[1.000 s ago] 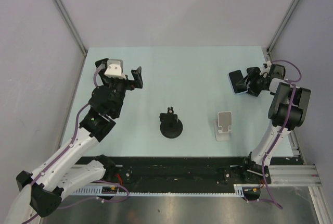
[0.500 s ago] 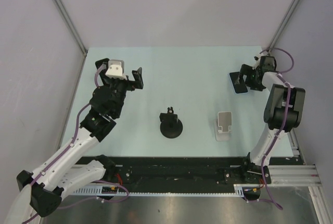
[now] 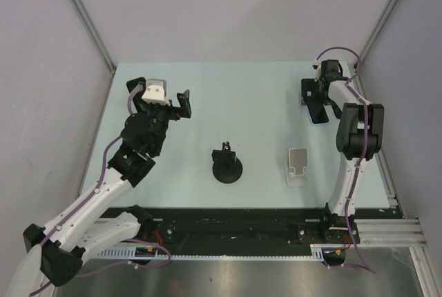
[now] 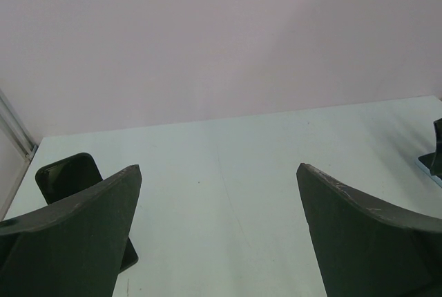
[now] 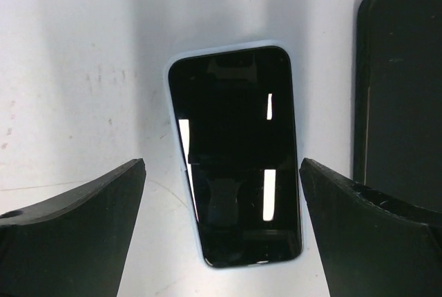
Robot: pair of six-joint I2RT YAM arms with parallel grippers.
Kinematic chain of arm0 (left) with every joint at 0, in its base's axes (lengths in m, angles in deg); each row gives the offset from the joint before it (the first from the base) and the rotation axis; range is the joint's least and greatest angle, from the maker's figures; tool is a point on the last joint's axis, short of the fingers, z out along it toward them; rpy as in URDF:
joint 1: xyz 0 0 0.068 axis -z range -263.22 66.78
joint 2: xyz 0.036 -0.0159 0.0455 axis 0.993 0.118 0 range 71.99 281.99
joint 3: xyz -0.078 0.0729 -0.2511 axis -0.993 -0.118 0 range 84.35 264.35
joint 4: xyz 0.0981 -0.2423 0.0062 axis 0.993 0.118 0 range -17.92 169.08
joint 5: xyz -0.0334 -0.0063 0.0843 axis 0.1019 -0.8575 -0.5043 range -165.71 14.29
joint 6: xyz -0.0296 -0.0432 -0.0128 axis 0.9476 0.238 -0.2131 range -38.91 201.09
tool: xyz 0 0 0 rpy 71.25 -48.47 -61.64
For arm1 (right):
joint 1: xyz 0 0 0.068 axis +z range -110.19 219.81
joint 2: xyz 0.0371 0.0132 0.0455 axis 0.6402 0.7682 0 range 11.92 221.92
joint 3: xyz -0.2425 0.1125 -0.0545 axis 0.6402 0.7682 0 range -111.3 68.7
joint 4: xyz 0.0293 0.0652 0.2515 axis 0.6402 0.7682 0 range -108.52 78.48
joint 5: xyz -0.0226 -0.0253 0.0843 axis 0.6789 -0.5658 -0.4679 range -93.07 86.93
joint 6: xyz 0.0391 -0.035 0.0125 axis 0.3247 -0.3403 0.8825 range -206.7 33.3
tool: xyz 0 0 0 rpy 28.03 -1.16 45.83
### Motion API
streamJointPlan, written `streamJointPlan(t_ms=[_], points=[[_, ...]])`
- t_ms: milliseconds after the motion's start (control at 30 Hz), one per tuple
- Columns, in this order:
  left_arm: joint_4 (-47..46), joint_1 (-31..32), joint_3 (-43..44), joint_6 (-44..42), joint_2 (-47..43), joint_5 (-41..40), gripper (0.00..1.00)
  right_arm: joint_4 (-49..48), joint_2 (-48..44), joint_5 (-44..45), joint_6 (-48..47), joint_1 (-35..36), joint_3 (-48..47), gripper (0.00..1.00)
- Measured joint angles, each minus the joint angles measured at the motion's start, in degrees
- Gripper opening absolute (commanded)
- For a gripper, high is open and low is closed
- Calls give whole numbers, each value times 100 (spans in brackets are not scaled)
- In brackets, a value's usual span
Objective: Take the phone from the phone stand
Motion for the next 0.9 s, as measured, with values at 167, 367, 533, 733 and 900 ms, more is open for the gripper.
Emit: streamJointPlan(t_ms=[167,367,533,733,900], points=[[-17,0,0,0,22,2,100,282,358,221,-66,28,-192,100],[-17,-2,0,0,63,2,100,402,439,345,-133,22,-238,92],[-20,-4,0,0,87,4,100,422,461,321,-238,22,-247,67],[-17,-4,0,0,107,9,100,457,463,275,-400,-26,-289,56],[-17,-4,0,-2,111,13,100,459,496,157,-608,-83,-334,55]])
